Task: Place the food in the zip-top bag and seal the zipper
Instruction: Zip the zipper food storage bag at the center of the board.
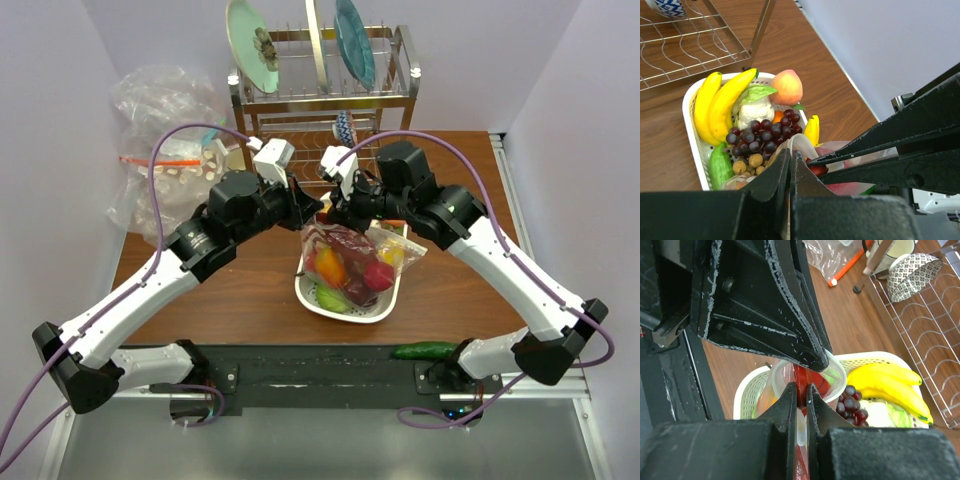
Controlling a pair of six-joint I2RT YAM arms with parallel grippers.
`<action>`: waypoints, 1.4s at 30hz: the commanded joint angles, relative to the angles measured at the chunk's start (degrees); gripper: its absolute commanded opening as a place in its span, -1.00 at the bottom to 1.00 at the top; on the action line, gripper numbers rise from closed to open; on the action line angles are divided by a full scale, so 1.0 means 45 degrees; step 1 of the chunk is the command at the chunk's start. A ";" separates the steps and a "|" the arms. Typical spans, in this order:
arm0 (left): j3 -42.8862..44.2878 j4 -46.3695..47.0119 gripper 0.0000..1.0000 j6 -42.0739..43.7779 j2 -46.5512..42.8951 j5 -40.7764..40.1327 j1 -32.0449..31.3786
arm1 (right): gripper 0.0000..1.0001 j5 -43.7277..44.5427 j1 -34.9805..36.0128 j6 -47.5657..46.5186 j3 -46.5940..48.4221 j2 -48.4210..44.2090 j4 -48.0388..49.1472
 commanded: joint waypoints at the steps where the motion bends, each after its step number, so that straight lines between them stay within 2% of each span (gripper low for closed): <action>1: 0.2526 0.5359 -1.00 -0.0713 -0.1086 0.2309 -0.0835 | -1.00 0.0299 -0.0122 0.0526 -0.1736 0.1658 -0.1535; 9: 0.3423 0.5048 -1.00 -0.0246 -0.0891 0.2115 -0.0835 | -1.00 0.0668 -0.0317 0.0624 -0.2148 0.1718 -0.1847; 13: 0.3834 0.4463 -1.00 0.0379 -0.0891 0.1414 -0.0816 | -1.00 0.1291 -0.0356 0.0740 -0.2050 0.1231 -0.2354; 21: 0.4401 0.4266 -1.00 0.0908 -0.0579 0.1039 -0.0816 | -1.00 0.1979 -0.0356 0.0897 -0.1054 0.1053 -0.3801; 42: 0.4713 0.5165 -1.00 0.0420 -0.0207 0.1587 -0.0797 | -1.00 0.0396 -0.0337 0.1210 -0.3006 0.2967 -0.1068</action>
